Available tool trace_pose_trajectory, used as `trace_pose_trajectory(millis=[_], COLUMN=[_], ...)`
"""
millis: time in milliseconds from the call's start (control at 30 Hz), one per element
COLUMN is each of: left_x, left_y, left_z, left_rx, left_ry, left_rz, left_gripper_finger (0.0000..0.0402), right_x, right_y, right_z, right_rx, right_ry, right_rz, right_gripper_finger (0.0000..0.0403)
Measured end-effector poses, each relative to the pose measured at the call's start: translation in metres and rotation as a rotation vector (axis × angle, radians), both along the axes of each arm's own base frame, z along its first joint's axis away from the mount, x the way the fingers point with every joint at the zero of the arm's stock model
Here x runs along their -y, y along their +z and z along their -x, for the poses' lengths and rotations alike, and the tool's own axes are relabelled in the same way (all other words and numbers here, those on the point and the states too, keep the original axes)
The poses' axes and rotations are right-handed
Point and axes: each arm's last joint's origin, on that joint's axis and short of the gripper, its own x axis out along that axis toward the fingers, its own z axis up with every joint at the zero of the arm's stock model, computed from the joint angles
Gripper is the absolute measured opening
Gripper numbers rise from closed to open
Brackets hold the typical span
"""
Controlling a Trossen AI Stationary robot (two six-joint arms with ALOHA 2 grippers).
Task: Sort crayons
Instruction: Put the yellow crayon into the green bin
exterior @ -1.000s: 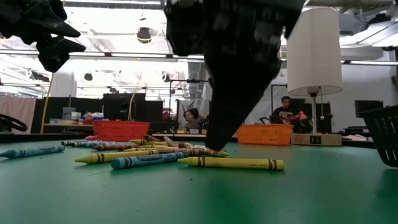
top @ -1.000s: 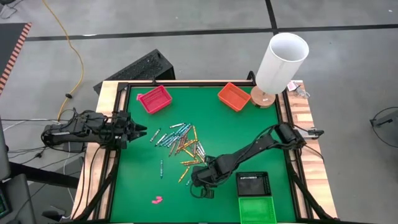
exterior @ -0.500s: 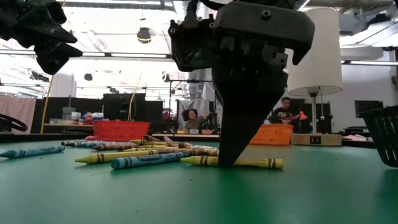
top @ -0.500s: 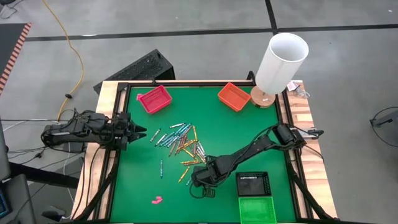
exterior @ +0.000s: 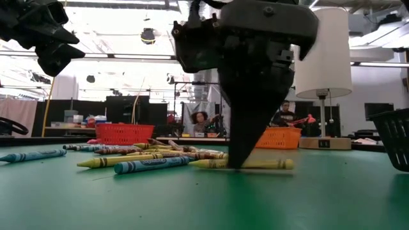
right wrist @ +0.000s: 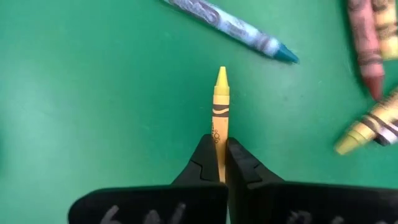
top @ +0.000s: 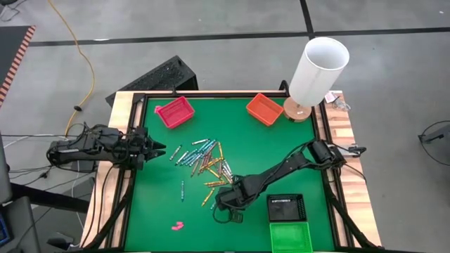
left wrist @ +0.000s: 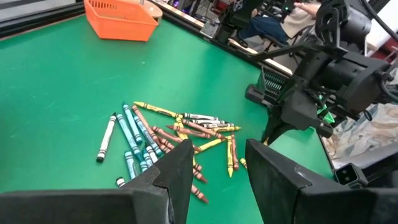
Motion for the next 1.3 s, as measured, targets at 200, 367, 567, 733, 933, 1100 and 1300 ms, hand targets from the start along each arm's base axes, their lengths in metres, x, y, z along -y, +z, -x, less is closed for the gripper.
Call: trace_pose_trajectory(millis=[200, 367, 567, 733, 933, 1100, 1300], left_x=[0.0, 0.0, 0.0, 0.0, 0.0, 0.0, -0.001], left_y=[0.0, 0.0, 0.0, 0.0, 0.001, 0.001, 0.001], left_z=[0.0, 0.0, 0.0, 0.0, 0.0, 0.0, 0.0], left_rx=[0.001, 0.001, 0.002, 0.003, 0.009, 0.009, 0.009], left_ry=[0.0, 0.0, 0.0, 0.0, 0.002, 0.014, 0.019], left_rz=[0.0, 0.0, 0.0, 0.0, 0.0, -0.002, -0.004], left_gripper_finger=[0.0135, 0.0135, 0.0135, 0.0135, 0.0135, 0.0135, 0.0135], right_x=[-0.004, -0.018, -0.055, -0.089, -0.111, -0.131, -0.145], right_y=[0.024, 0.052, 0.08, 0.101, 0.127, 0.127, 0.116], right_z=[-0.004, 0.003, 0.032, 0.069, 0.123, 0.153, 0.172], right_rx=[0.007, -0.027, -0.095, -0.077, -0.106, -0.145, -0.163], right_ry=[0.024, 0.059, 0.053, -0.033, -0.144, -0.15, -0.195], right_rz=[0.005, 0.02, 0.029, -0.004, 0.001, 0.025, 0.029], right_gripper_finger=[0.0002, 0.0002, 0.0001, 0.0001, 0.0001, 0.0001, 0.0001])
